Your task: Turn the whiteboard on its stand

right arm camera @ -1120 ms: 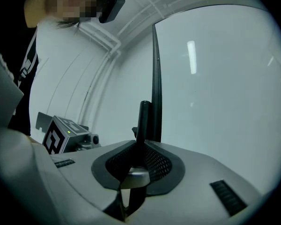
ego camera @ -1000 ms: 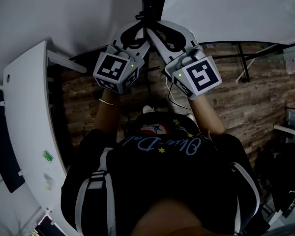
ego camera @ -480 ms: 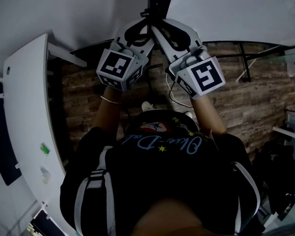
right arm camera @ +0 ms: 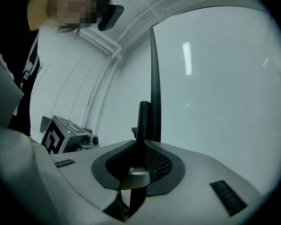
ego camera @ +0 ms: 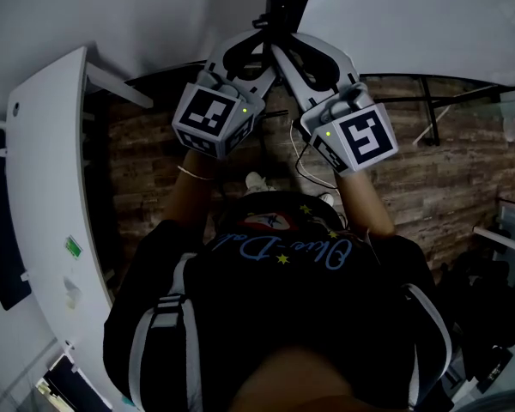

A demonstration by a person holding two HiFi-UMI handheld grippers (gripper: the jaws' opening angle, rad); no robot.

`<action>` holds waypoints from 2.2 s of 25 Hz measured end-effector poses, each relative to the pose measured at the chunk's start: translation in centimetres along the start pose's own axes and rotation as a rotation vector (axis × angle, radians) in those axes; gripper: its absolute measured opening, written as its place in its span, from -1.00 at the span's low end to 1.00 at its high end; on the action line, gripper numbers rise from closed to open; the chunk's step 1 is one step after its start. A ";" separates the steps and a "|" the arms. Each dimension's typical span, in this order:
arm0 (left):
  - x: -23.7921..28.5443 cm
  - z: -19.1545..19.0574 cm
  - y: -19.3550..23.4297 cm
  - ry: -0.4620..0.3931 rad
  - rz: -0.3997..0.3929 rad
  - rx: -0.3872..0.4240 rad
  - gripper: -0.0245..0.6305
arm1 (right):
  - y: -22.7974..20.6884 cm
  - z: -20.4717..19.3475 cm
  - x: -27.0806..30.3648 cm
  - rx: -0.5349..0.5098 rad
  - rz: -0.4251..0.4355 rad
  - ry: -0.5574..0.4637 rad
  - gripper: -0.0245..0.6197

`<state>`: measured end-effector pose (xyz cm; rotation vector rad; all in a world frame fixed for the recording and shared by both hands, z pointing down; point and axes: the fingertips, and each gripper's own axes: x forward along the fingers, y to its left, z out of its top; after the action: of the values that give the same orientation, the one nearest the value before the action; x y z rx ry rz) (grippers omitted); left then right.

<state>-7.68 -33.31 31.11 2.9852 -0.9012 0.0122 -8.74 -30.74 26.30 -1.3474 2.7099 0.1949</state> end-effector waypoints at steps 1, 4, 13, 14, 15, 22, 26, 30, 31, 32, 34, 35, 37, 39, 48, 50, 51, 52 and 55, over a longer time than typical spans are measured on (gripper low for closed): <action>-0.1 -0.1 -0.1 0.003 0.003 -0.001 -0.36 | 0.1 0.0 -0.2 0.000 0.001 -0.001 -0.72; -0.3 0.0 -0.6 -0.003 0.012 -0.002 -0.37 | 0.3 0.1 -0.6 -0.001 0.006 -0.005 -0.72; -0.9 0.1 -2.3 0.004 0.023 -0.008 -0.37 | 0.9 0.3 -2.1 0.002 0.021 -0.004 -0.72; -0.9 0.1 -2.4 0.004 0.023 -0.007 -0.37 | 1.0 0.4 -2.2 0.003 0.021 -0.005 -0.72; -0.9 0.1 -2.5 0.003 0.021 -0.006 -0.37 | 1.0 0.4 -2.4 0.004 0.021 -0.007 -0.72; -1.6 -0.1 -3.8 0.003 0.012 -0.006 -0.36 | 1.7 0.5 -3.6 0.012 0.012 -0.015 -0.72; -2.1 -0.5 -5.4 -0.001 0.011 0.000 -0.36 | 2.3 0.4 -5.2 0.011 0.016 -0.019 -0.72; -2.3 -0.4 -5.8 -0.005 0.019 -0.003 -0.36 | 2.5 0.6 -5.6 0.014 0.028 -0.022 -0.72; -2.3 -0.2 -5.7 -0.004 0.022 -0.006 -0.36 | 2.4 0.7 -5.6 0.014 0.034 -0.019 -0.72; -2.3 -0.1 -5.8 -0.003 0.027 -0.009 -0.36 | 2.5 0.8 -5.6 0.014 0.041 -0.015 -0.72; -2.5 -0.1 -6.1 0.001 0.037 -0.013 -0.37 | 2.7 0.9 -5.9 0.013 0.056 -0.009 -0.72; -2.6 -0.2 -6.3 0.003 0.042 -0.015 -0.37 | 2.8 0.9 -6.1 0.012 0.063 -0.007 -0.72; -2.8 -0.2 -6.6 0.004 0.049 -0.015 -0.37 | 3.0 1.0 -6.4 0.013 0.071 -0.006 -0.72; -3.0 -0.2 -6.9 0.003 0.055 -0.018 -0.37 | 3.2 1.0 -6.6 0.016 0.077 -0.007 -0.72; -3.3 0.2 -7.2 0.004 0.089 -0.028 -0.37 | 3.5 1.4 -6.9 0.023 0.109 0.005 -0.72; -3.5 0.1 -7.7 -0.002 0.095 -0.021 -0.37 | 3.8 1.5 -7.5 0.020 0.113 0.002 -0.72; -3.7 0.0 -8.2 -0.004 0.097 -0.018 -0.37 | 4.0 1.5 -8.1 0.020 0.113 -0.001 -0.72; -3.9 -0.1 -8.7 -0.005 0.098 -0.016 -0.37 | 4.2 1.4 -8.6 0.020 0.112 -0.003 -0.72; -4.2 -0.3 -9.5 -0.008 0.106 -0.016 -0.38 | 4.6 1.4 -9.4 0.022 0.117 -0.002 -0.72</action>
<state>-5.94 -23.12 31.18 2.9210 -1.0547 -0.0054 -6.72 -20.42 26.68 -1.1838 2.7821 0.1759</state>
